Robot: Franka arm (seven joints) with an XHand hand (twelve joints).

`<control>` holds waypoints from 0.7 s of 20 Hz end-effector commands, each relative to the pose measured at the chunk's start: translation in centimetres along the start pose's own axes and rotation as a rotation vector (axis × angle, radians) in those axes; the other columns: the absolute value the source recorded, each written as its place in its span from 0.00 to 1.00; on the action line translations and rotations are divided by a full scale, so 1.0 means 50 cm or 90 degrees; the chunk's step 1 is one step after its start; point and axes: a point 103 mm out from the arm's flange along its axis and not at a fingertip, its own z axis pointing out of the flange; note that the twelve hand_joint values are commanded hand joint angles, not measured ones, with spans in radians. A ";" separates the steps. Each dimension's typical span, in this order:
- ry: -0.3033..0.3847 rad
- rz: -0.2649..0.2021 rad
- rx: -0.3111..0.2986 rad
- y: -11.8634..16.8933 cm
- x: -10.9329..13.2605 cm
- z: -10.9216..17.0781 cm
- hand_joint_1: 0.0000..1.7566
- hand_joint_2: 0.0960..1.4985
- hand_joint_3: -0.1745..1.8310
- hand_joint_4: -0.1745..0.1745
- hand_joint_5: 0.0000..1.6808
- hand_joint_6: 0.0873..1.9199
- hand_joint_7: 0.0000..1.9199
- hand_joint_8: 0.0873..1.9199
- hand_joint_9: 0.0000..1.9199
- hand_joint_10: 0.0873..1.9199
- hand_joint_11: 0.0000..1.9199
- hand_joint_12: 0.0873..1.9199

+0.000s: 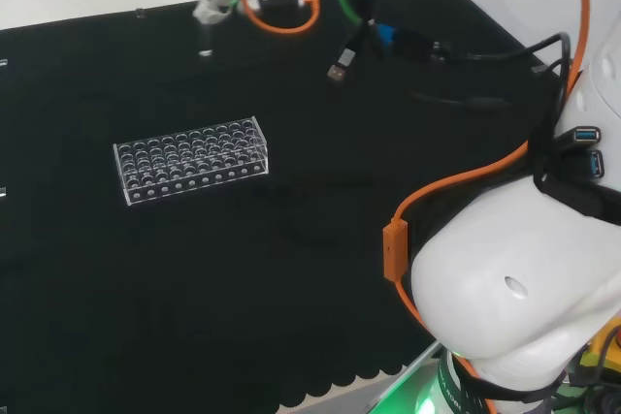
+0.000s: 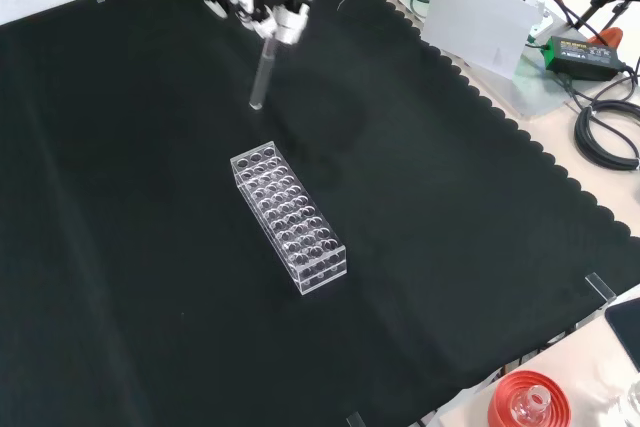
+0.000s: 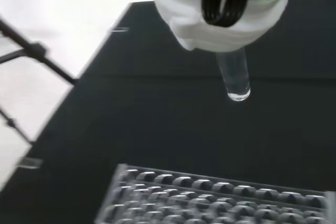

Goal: Shake the test tube.

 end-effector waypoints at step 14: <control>-0.031 0.032 0.024 -0.030 -0.065 0.018 0.81 0.43 0.34 0.00 0.77 0.25 0.75 0.28 0.67 0.16 0.30 0.67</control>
